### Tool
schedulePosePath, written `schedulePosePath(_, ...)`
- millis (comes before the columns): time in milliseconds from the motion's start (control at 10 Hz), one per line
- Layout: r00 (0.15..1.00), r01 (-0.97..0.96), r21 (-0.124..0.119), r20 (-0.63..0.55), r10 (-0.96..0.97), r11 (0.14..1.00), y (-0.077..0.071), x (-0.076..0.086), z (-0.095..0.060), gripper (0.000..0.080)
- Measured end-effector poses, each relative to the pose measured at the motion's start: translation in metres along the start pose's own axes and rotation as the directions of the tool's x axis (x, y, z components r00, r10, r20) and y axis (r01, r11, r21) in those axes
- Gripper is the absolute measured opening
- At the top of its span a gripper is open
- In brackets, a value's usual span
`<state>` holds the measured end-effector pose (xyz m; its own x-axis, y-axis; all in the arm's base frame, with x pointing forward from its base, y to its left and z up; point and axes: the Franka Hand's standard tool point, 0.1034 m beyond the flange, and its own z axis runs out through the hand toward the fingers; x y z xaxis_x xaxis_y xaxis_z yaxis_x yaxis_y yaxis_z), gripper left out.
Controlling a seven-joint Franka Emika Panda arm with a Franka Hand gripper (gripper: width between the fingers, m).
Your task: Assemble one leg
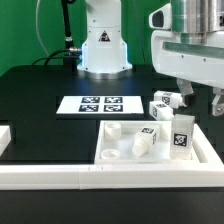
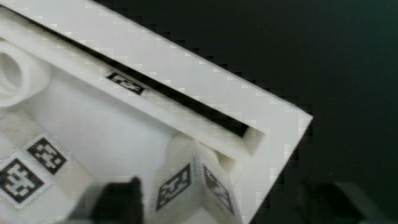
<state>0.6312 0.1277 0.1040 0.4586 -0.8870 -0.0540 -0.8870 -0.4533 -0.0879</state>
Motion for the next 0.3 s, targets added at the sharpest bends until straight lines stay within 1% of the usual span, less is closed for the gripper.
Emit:
schedulePosePath(100,1.000,0.000,0.000,0.000,0.000,1.000,0.0001,0.0000,0.0002,0.0580)
schedulePosePath(200,1.000,0.000,0.000,0.000,0.000,1.000,0.0001,0.0000,0.0003,0.0636)
schedulePosePath(300,1.000,0.000,-0.001,0.000,0.000,1.000,0.0002,0.0000,0.0003,0.0636)
